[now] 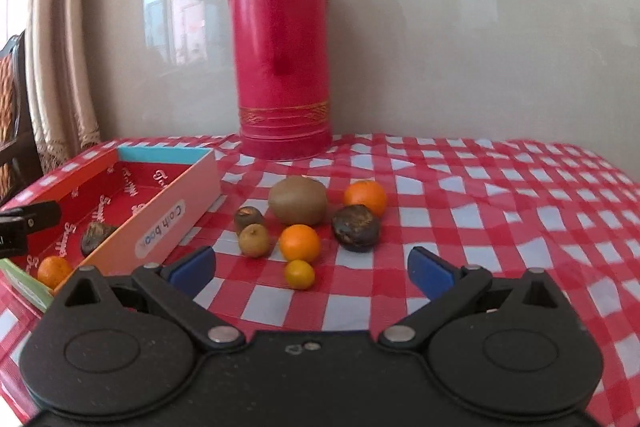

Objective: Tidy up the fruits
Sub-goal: 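Carry the passion fruit into the box and open the left gripper, then grasp the small tangerine with the right gripper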

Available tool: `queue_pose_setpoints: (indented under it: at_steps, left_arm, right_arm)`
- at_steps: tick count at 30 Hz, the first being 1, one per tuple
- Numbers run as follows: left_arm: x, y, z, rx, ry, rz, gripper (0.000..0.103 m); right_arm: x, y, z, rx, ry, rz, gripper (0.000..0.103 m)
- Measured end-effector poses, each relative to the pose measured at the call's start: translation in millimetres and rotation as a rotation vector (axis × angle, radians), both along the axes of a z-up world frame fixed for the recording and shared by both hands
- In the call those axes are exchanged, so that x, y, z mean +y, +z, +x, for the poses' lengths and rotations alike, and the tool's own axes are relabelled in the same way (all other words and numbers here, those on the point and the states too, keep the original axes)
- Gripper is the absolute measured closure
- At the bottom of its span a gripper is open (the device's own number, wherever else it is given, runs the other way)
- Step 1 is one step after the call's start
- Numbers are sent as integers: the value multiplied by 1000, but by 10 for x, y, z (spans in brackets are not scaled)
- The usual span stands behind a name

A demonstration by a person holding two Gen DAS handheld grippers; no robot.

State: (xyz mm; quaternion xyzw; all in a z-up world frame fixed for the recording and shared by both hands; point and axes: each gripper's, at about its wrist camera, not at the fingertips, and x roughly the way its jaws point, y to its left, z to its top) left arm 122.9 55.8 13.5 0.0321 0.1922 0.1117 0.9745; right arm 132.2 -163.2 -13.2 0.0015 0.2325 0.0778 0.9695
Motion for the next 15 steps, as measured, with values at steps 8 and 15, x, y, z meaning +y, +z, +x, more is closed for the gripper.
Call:
queue_pose_setpoints:
  at_steps: [8,15]
  left_arm:
    - [182,-2,-30,-9,30,-20,0]
    - [288,-14,-46,-17,45,-30,0]
  right_arm:
    - [67,-142,195,41,41,-15,24]
    - [169,-222,302,91,50,-63,53]
